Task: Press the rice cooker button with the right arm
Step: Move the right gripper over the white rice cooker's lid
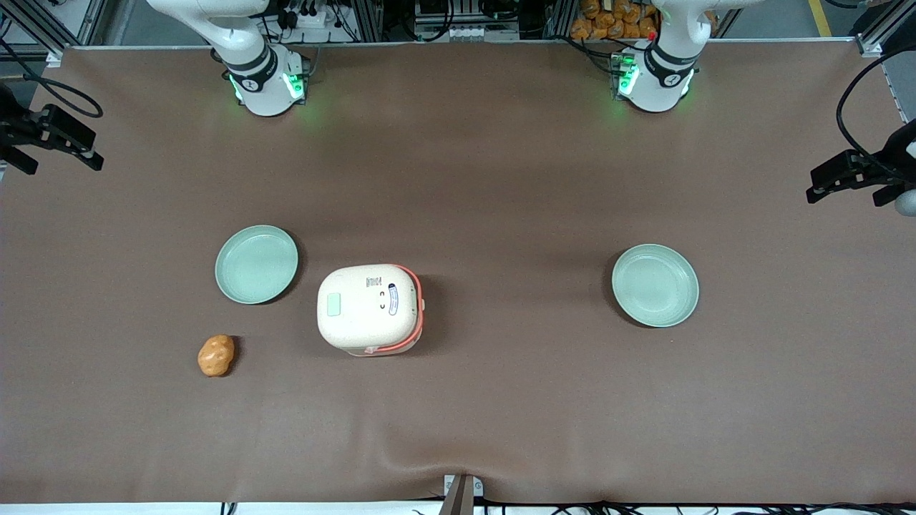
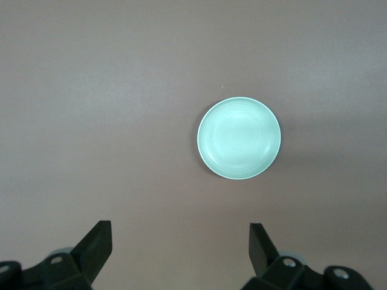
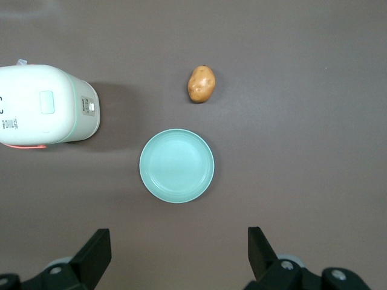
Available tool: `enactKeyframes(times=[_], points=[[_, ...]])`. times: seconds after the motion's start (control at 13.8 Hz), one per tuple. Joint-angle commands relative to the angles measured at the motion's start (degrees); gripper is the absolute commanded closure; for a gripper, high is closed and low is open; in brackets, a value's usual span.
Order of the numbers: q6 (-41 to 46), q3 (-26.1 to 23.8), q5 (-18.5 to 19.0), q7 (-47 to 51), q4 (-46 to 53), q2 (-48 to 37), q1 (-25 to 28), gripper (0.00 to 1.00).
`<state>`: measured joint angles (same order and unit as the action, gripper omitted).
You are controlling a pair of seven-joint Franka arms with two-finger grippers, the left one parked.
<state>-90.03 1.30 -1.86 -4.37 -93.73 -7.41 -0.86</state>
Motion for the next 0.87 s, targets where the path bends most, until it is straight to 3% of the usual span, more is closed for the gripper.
enactKeyframes(times=[0.0, 0.22, 0.43, 0.58, 0.8], points=[[1.78, -0.07, 0.02, -0.03, 1.0, 0.64, 0.16, 0.0], [1.01, -0.24, -0.69, -0.03, 1.44, 1.69, 1.29, 0.0], [-3.02, -0.15, -0.6, 1.28, 1.88, 4.59, 6.73, 0.0], [-5.67, -0.24, 0.37, 7.94, 1.97, 5.47, 11.48, 0.0], [-10.85, -0.24, -0.68, 10.43, 2.32, 8.37, 14.83, 0.0]])
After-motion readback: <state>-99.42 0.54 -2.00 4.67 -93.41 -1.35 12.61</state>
